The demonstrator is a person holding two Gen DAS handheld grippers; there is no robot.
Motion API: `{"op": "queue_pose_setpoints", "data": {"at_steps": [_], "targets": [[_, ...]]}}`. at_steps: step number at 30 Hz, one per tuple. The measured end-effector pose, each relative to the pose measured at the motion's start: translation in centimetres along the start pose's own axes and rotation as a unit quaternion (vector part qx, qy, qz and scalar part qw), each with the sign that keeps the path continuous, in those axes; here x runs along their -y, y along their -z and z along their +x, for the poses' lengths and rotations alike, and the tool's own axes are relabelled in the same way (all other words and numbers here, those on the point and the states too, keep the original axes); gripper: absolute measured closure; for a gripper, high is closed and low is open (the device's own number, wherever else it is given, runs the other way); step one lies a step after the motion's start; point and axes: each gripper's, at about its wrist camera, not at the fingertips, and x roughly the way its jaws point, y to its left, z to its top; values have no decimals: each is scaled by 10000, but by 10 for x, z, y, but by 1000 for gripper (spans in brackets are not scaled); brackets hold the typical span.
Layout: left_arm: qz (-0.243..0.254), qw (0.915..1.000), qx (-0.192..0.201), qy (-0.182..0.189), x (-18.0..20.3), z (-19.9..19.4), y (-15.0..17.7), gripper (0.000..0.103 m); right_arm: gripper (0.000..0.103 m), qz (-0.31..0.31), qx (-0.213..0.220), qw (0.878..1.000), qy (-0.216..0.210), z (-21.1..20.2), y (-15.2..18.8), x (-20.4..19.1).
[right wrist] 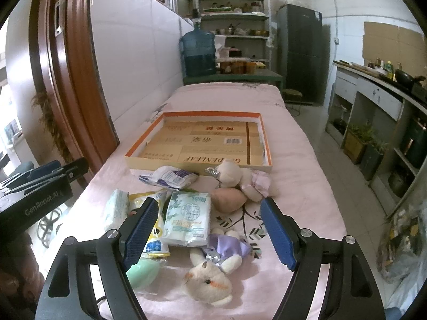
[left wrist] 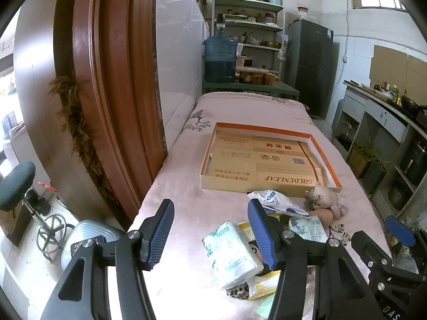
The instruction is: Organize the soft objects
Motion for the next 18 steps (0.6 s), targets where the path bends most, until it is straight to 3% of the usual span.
{"op": "queue_pose_setpoints", "data": {"at_steps": [18], "targets": [[-15, 10000, -43, -23, -1, 5, 4, 45, 23, -9, -22, 10000, 5, 3, 0, -2]]}}
